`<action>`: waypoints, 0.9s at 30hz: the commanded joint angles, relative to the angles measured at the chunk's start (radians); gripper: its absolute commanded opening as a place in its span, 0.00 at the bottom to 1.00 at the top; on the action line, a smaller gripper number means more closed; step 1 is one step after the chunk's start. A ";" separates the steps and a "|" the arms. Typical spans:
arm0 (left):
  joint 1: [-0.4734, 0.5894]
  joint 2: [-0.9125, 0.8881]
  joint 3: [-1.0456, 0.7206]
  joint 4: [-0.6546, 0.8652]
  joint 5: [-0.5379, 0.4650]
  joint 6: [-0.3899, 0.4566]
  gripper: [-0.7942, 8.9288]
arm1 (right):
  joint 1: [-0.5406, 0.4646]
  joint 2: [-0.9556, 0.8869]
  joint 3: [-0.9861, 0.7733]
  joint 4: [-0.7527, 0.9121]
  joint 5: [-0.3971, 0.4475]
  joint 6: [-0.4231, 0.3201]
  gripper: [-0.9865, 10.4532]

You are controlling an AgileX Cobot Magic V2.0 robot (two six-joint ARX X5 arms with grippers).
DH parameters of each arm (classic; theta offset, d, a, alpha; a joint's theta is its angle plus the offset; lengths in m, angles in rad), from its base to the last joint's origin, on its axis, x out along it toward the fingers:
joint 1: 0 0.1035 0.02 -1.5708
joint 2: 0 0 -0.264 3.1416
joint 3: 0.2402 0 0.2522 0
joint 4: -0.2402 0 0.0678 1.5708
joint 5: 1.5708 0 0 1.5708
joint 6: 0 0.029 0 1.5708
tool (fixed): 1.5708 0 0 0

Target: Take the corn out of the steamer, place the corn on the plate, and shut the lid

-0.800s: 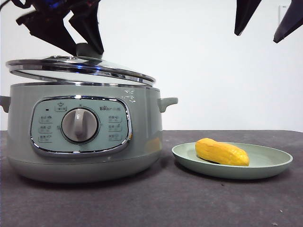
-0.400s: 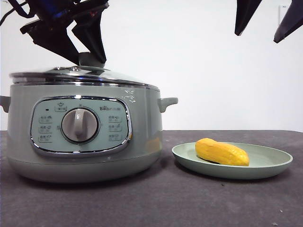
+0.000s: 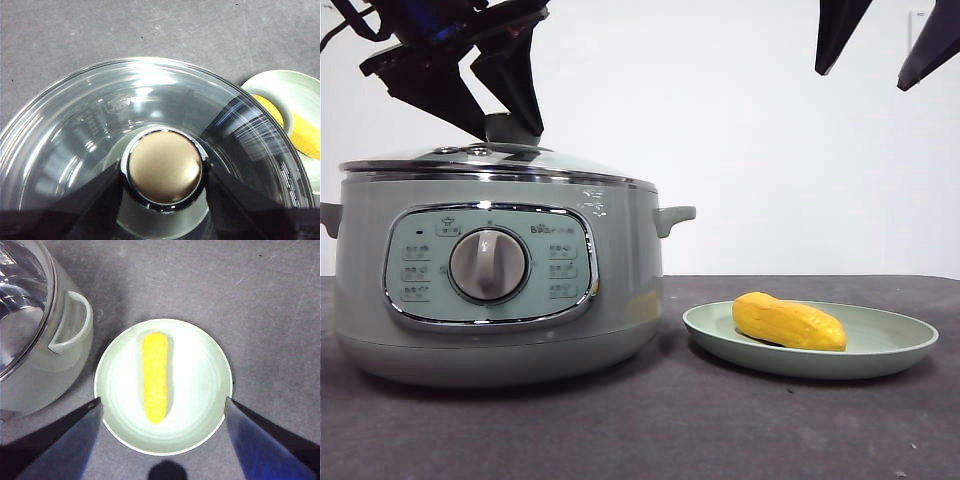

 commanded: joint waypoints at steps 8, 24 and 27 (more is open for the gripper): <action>0.000 0.001 -0.013 -0.010 0.000 -0.002 0.51 | 0.000 -0.003 -0.005 0.008 0.002 0.000 0.44; -0.002 -0.304 -0.010 -0.150 0.002 0.003 0.41 | 0.003 -0.100 -0.022 0.015 -0.006 -0.050 0.32; -0.004 -0.377 -0.010 -0.236 -0.006 0.022 0.07 | 0.008 -0.160 -0.066 0.039 -0.008 -0.050 0.16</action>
